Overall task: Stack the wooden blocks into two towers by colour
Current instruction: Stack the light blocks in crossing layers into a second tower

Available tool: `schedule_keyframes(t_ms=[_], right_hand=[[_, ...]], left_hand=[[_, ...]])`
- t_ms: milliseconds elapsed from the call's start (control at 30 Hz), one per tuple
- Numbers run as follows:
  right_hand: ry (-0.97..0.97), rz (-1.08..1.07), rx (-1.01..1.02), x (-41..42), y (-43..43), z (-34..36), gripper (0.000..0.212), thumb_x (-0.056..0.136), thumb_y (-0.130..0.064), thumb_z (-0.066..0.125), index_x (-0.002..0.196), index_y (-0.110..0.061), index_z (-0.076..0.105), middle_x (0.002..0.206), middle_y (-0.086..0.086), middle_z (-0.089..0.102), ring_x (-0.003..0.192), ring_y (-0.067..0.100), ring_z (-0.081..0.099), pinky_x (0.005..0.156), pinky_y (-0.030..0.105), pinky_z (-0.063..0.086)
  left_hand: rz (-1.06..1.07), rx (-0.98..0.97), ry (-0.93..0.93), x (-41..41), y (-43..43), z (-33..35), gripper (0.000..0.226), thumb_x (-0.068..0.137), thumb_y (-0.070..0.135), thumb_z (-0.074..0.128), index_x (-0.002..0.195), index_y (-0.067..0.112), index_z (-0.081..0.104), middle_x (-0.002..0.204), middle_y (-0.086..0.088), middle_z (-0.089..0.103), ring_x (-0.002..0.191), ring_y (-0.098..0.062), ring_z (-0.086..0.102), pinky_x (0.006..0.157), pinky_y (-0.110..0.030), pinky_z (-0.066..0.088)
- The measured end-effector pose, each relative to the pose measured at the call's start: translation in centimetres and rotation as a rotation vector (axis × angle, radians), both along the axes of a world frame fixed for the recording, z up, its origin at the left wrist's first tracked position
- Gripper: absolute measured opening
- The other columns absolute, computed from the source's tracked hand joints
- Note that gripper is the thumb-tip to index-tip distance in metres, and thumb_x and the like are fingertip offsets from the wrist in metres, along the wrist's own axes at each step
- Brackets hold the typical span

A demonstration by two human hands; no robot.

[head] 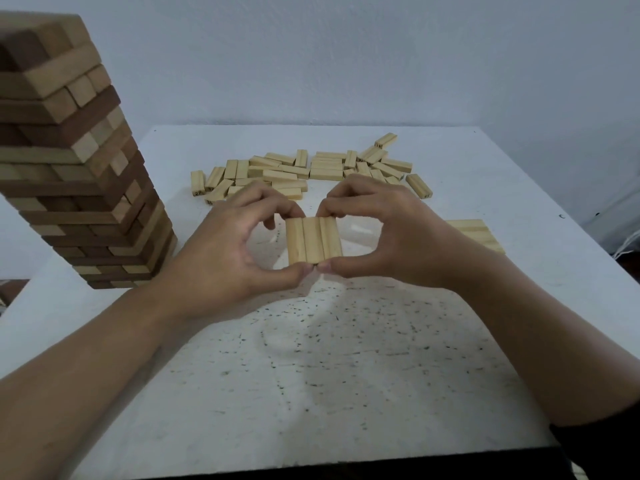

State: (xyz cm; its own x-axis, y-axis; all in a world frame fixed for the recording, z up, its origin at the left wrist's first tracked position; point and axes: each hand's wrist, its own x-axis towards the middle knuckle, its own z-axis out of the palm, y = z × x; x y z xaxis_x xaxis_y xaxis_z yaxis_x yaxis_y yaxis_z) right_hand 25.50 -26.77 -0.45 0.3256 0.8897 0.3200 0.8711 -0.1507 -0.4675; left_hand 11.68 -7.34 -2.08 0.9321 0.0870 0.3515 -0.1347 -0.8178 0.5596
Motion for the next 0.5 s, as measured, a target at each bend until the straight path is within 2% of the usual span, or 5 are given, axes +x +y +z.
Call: schedule_keyframes(t_ms=[67, 167, 300, 400, 500], right_hand=[[0.009, -0.02, 0.027, -0.1, -0.3, 0.8, 0.047, 0.075, -0.047, 0.085, 0.114, -0.022, 0.073, 0.106, -0.012, 0.06, 0.103, 0.008, 0.057, 0.087, 0.018, 0.042], [0.028, -0.05, 0.003, -0.1, -1.0, 2.0, 0.047, 0.073, -0.051, 0.085, 0.112, -0.027, 0.074, 0.106, -0.016, 0.06, 0.107, 0.008, 0.057, 0.089, 0.021, 0.044], [0.094, -0.077, -0.02, 0.5, -2.4, 3.4, 0.046, 0.07, -0.052, 0.085, 0.111, -0.032, 0.075, 0.107, -0.016, 0.063, 0.11, 0.007, 0.058, 0.094, 0.029, 0.046], [0.133, -0.09, -0.021, 1.3, -4.1, 4.3, 0.047, 0.069, -0.05, 0.086, 0.111, -0.033, 0.076, 0.107, -0.018, 0.064, 0.111, 0.003, 0.058, 0.095, 0.024, 0.044], [0.129, -0.113, -0.039, 2.8, -6.3, 4.5, 0.048, 0.068, -0.054, 0.084, 0.111, -0.035, 0.075, 0.107, -0.018, 0.065, 0.111, 0.007, 0.06, 0.097, 0.034, 0.047]], left_hand=[[-0.022, -0.016, -0.036, -0.1, -0.1, 0.5, 0.05, 0.07, 0.06, 0.072, 0.113, 0.036, 0.063, 0.109, 0.022, 0.052, 0.106, -0.011, 0.053, 0.089, -0.007, 0.034], [-0.038, -0.015, -0.043, 0.0, -0.5, 1.4, 0.049, 0.071, 0.061, 0.071, 0.113, 0.038, 0.062, 0.11, 0.022, 0.052, 0.106, -0.01, 0.053, 0.088, -0.005, 0.032], [-0.054, -0.009, -0.03, 0.8, -1.7, 2.5, 0.05, 0.073, 0.066, 0.069, 0.114, 0.039, 0.062, 0.113, 0.022, 0.052, 0.109, -0.008, 0.053, 0.094, -0.023, 0.038], [-0.053, -0.007, -0.017, 2.1, -3.1, 3.1, 0.051, 0.071, 0.07, 0.066, 0.113, 0.042, 0.061, 0.111, 0.025, 0.05, 0.109, -0.003, 0.053, 0.092, -0.025, 0.037], [-0.066, -0.021, -0.012, 4.0, -5.3, 3.3, 0.051, 0.072, 0.07, 0.071, 0.114, 0.042, 0.061, 0.108, 0.028, 0.048, 0.108, 0.001, 0.051, 0.092, -0.027, 0.036]])
